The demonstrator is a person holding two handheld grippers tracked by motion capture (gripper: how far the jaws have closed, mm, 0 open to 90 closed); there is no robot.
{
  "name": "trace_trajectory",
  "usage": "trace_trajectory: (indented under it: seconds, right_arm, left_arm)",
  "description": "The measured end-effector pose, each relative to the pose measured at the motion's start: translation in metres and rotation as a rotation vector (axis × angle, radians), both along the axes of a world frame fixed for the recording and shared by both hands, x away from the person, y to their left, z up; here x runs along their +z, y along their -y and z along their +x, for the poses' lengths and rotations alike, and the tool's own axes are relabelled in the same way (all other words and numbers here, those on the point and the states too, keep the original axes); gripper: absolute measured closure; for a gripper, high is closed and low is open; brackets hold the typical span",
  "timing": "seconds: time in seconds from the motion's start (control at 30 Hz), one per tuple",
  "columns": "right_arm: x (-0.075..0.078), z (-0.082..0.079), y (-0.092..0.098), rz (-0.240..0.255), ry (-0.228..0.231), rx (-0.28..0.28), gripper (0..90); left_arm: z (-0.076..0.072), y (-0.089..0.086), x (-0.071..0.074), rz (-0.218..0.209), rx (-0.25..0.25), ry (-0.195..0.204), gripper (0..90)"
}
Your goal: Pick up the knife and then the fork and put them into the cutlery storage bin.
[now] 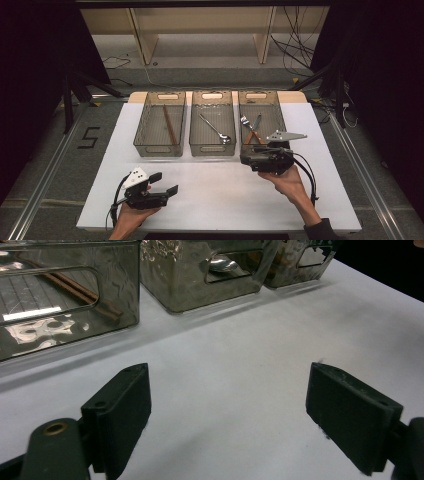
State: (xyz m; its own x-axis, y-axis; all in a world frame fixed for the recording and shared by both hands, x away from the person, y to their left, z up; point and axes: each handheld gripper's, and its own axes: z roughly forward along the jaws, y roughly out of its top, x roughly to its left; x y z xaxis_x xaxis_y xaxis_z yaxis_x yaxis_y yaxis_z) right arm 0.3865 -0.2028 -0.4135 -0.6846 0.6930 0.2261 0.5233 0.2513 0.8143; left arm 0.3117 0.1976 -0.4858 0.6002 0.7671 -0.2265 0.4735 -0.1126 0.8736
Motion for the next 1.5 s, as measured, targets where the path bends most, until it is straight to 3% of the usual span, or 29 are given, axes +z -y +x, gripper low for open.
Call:
trace_trajectory:
  seconds: [0.57,0.83,1.23,1.5]
  right_arm:
    - [-0.021,-0.036,-0.001,0.031,0.048,0.067,22.3]
    - [-0.032,-0.042,0.001,0.016,0.065,0.055,21.9]
    - [-0.044,-0.058,0.013,0.048,0.070,0.039,21.0]
    - [-0.049,-0.062,0.020,0.044,0.067,0.026,21.1]
  left_arm:
    - [0.000,0.002,0.000,0.015,-0.006,0.001,17.9]
    - [-0.003,-0.003,0.001,0.002,0.000,0.006,17.9]
    - [-0.004,-0.002,0.001,0.007,-0.007,0.009,17.9]
    - [-0.003,-0.001,0.001,0.009,-0.009,0.011,17.9]
